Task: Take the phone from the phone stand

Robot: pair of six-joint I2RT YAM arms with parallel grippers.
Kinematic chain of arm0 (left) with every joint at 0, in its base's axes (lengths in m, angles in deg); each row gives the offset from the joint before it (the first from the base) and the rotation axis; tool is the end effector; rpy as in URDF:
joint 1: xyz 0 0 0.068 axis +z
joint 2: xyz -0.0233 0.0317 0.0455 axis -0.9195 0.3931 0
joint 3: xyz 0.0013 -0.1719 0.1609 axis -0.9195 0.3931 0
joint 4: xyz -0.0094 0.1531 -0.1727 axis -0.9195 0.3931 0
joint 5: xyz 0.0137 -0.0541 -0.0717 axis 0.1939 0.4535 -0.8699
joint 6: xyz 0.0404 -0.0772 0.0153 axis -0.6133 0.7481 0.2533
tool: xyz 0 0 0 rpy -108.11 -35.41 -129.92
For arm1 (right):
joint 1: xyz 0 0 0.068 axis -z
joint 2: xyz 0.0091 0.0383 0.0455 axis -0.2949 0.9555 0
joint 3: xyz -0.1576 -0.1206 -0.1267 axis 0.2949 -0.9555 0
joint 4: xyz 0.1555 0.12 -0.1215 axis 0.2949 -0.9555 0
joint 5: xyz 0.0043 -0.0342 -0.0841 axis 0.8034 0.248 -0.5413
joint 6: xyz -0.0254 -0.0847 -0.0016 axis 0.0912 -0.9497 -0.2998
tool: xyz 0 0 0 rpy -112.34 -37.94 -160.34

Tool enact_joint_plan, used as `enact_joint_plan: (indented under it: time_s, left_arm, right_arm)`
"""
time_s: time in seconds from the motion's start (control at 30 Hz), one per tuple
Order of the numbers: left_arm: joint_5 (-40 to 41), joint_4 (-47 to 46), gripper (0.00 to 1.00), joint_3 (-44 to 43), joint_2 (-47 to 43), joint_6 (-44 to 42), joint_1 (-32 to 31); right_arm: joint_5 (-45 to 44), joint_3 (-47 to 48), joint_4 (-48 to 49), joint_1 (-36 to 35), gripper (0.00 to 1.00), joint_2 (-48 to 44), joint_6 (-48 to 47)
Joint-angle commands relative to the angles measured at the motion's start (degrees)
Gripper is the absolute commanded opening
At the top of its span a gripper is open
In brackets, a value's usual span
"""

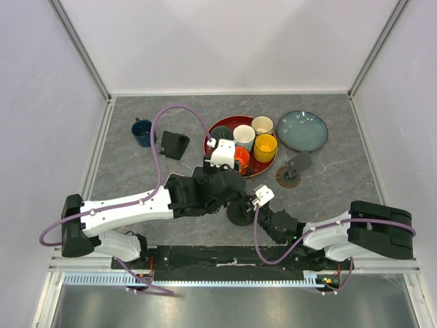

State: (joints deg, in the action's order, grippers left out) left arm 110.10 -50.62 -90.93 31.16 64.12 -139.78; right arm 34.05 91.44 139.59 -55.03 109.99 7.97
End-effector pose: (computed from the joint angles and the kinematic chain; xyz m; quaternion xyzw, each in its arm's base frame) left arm 0.1410 -0.2508 0.2848 0.0805 0.8342 -0.0873 0.5385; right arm 0.1160 0.2133 0.1538 -0.2194 0.6814 0.2304 0.6592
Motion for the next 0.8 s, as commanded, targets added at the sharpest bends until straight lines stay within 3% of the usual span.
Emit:
enact_joint_plan:
  time_s: [0.0,0.4,0.5,0.53,0.6,0.63,0.67,0.77]
  left_arm:
    - [2.7,3.0,0.59,0.0,0.1,5.5,0.2]
    - [1.2,3.1,0.49,0.8,2.7,6.8,0.2]
    - [1.4,3.1,0.41,0.9,3.3,6.8,0.2]
    - [1.5,3.2,0.33,0.9,3.1,7.0,0.2]
    - [1.9,2.8,0.25,0.9,2.9,7.2,0.2]
    - [2.1,2.5,0.15,1.1,2.6,6.9,0.2]
    - [2.4,2.1,0.10,1.3,2.2,6.5,0.2]
    - [2.8,-0.8,0.02,2.0,1.5,3.8,0.2]
  right_arm:
    - [-3.8,1.8,2.5,-1.3,0.00,1.2,-1.2]
    - [-5.9,2.7,3.1,-3.6,0.00,3.0,-3.5]
    - [-5.9,2.8,3.0,-3.8,0.00,3.0,-3.6]
    - [-5.9,2.9,2.8,-3.8,0.00,3.1,-3.6]
    - [-4.9,3.2,2.3,-3.7,0.05,3.1,-3.6]
    - [-4.7,3.3,2.1,-3.7,0.08,3.2,-3.6]
    - [-4.1,3.5,2.0,-3.8,0.17,3.1,-3.6]
    - [-2.9,3.4,0.9,-3.8,0.31,1.8,-2.6]
